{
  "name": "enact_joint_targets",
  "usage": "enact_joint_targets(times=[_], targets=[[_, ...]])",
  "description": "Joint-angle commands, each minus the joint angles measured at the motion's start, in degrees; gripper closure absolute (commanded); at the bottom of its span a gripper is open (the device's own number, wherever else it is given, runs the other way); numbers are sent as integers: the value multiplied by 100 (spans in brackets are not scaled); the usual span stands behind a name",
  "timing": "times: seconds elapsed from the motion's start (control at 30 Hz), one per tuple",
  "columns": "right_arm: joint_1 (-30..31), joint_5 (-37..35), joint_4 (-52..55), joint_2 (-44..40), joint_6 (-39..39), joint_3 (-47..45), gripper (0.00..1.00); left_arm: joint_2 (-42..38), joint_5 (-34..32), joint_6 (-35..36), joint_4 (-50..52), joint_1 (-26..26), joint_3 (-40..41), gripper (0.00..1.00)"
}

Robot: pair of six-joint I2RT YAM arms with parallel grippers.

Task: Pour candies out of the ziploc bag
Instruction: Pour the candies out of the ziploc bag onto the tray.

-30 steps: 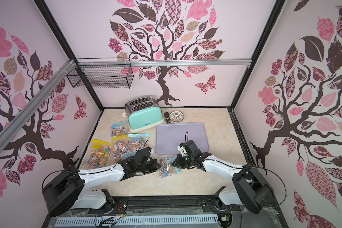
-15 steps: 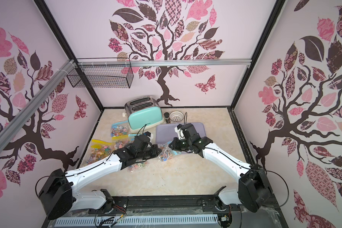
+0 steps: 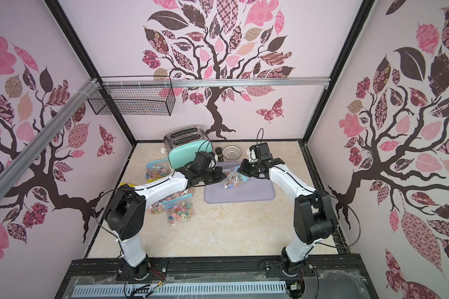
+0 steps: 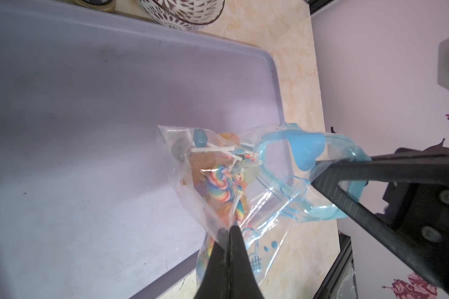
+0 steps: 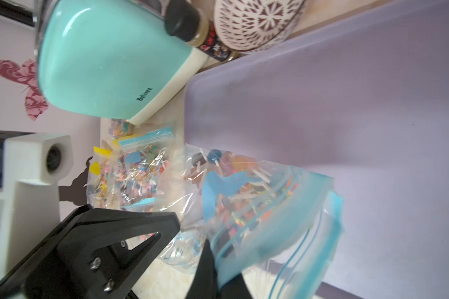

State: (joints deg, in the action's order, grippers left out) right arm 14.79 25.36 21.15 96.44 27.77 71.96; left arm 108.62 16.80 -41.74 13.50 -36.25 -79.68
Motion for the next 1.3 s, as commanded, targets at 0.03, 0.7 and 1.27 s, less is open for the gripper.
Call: enact_joint_targets(times=[0.03, 0.7, 1.27], targets=[[-130, -152, 7, 379, -257, 230, 100, 522, 401, 278, 95, 56, -593, 100], [-176, -391, -124, 236, -105, -266, 36, 436, 370, 992, 1415, -79, -1738, 100], [-177, -77, -361, -616, -635, -913, 25, 564, -96, 1230, 2733, -265, -2836, 100]])
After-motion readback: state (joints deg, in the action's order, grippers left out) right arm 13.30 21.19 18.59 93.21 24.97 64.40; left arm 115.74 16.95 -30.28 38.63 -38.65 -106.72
